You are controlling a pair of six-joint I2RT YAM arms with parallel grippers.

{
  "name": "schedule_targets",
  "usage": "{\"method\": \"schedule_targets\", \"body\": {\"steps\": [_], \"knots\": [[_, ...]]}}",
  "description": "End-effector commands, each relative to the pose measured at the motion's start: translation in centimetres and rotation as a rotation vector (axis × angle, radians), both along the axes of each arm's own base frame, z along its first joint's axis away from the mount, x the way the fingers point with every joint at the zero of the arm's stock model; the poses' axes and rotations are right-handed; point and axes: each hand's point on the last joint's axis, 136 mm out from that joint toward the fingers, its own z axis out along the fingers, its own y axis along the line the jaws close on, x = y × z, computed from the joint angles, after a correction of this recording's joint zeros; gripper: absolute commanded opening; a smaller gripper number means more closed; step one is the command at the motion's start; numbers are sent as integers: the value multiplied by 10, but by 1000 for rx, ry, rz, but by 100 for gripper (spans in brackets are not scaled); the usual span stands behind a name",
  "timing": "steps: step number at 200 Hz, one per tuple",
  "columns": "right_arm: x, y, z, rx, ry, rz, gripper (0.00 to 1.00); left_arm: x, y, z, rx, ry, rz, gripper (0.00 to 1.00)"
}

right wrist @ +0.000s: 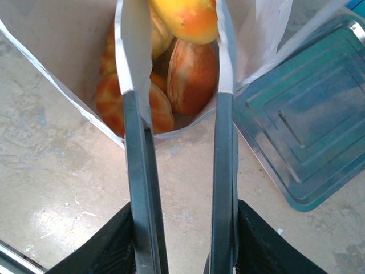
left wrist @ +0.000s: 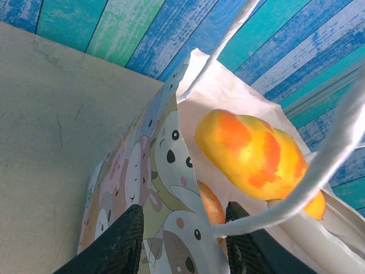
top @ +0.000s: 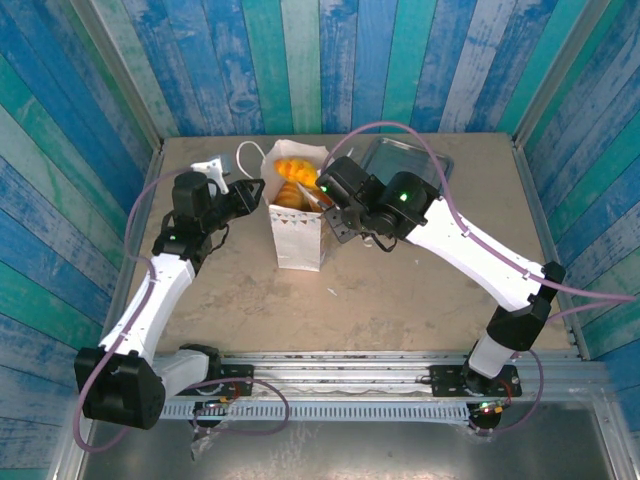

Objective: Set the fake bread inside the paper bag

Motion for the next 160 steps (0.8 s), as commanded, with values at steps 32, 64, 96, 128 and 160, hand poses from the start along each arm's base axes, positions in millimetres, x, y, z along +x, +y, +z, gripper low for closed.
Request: {"method": "schedule_targets", "body": {"steps": [32,64,96,128,160], "knots": [[5,-5,20,38,-41,-18,47,2,-4,0,-7,-11,-15,42],[6,-5,26,50,-52,-18,47,2,-4,-1,-6,-6,-16,42],[7,-7,39,74,-80,-22,46,4,-4,1,-5,-9,-16,41],[9,-8,56,108,-114,-19,46,2,-4,5,-10,-18,-19,42],[10,-11,73,143,-141,-23,45,1,-4,8,-13,-26,-18,45]]}}
